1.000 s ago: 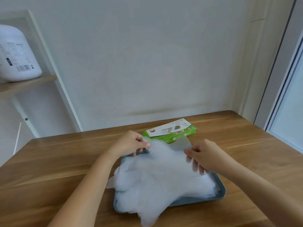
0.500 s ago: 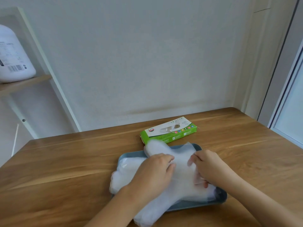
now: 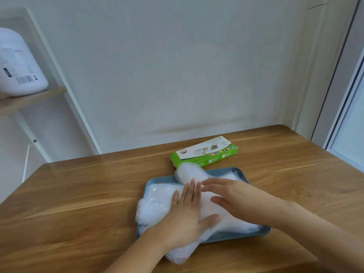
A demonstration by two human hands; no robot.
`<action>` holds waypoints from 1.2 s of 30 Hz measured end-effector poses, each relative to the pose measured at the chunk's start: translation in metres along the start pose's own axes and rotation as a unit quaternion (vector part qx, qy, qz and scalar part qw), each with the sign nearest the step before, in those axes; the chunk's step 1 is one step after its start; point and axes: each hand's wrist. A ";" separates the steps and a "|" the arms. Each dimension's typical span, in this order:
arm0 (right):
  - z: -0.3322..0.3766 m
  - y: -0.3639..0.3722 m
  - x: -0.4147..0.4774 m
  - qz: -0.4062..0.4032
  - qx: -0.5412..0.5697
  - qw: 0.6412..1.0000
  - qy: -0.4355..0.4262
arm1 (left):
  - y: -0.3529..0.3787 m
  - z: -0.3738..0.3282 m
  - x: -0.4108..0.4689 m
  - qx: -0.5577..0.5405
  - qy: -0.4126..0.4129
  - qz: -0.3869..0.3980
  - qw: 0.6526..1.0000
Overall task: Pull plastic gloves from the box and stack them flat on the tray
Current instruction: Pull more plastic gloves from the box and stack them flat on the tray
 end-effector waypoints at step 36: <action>-0.100 0.004 0.139 -0.053 0.084 0.982 0.161 | -0.061 0.097 0.085 -0.195 0.029 -0.072 0.978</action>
Point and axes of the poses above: each hand's wrist, its own x-axis towards the middle knuckle, its own y-axis out of the palm, z = x × y, and after that the axes turned 3 degrees about x, right-handed
